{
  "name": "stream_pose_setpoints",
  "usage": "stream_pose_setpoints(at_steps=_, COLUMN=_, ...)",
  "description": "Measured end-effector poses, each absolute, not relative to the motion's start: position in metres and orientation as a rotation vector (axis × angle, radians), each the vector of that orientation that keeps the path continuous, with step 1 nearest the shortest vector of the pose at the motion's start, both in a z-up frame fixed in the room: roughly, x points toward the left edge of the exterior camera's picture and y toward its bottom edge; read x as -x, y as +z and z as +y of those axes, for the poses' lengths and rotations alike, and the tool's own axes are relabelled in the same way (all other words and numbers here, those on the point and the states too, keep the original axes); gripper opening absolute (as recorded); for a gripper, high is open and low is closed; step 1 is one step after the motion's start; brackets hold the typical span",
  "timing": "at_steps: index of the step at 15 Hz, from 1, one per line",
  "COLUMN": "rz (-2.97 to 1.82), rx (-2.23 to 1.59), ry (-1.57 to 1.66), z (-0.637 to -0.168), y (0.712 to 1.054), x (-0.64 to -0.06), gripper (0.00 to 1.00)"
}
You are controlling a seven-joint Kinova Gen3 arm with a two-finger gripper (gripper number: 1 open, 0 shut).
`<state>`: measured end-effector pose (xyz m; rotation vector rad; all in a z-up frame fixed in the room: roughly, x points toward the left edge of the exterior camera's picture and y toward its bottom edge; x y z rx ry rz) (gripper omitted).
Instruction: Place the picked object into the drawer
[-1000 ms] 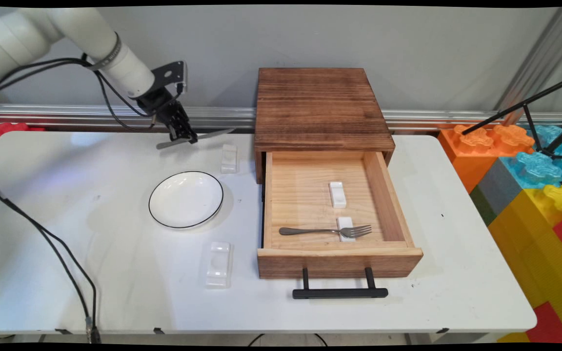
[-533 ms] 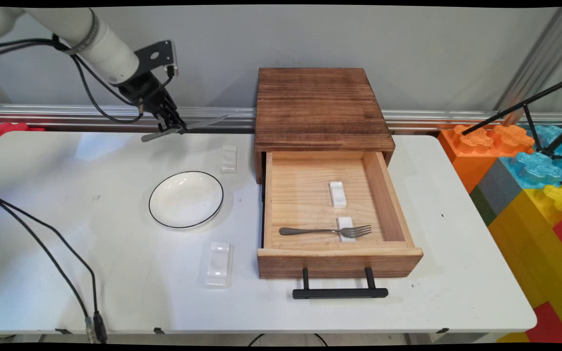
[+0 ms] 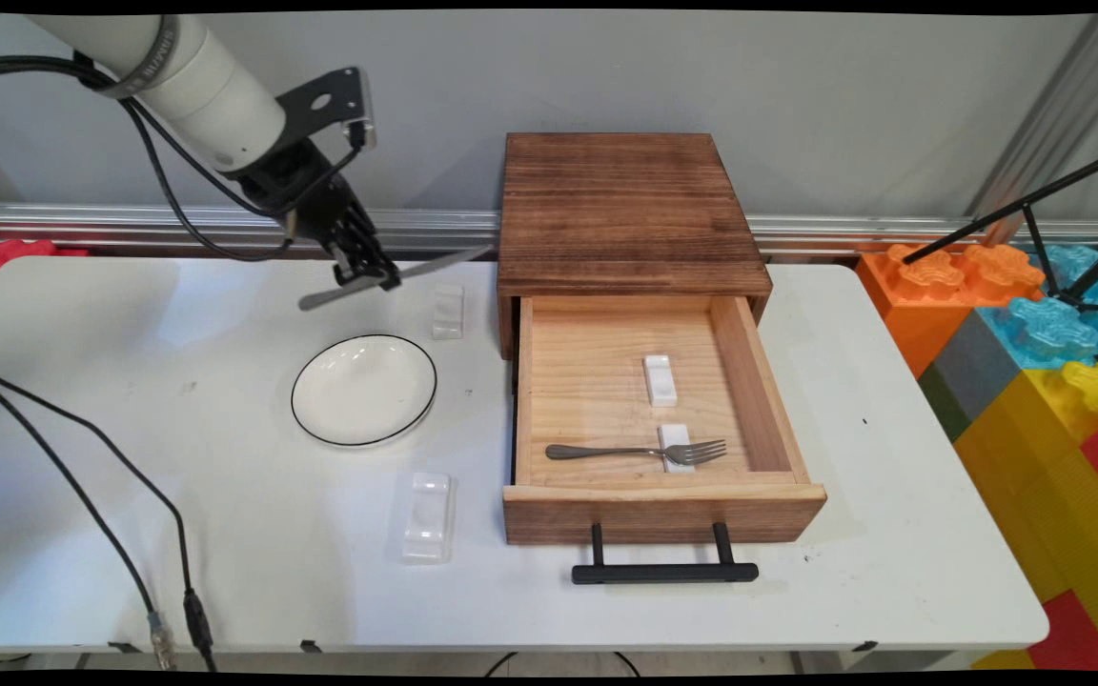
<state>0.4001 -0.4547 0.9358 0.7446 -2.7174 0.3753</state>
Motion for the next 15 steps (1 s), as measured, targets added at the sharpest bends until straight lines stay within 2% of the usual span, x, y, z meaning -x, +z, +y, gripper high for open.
stream_pose_setpoints(at_steps=6, rz=-2.632, rx=-0.638, ry=0.343, z=-0.433, y=0.949, x=-0.323, gripper=0.0)
stream_pose_setpoints(at_steps=15, rz=-2.58, rx=-0.468, ry=0.327, z=-0.453, y=0.932, x=-0.253, gripper=0.0)
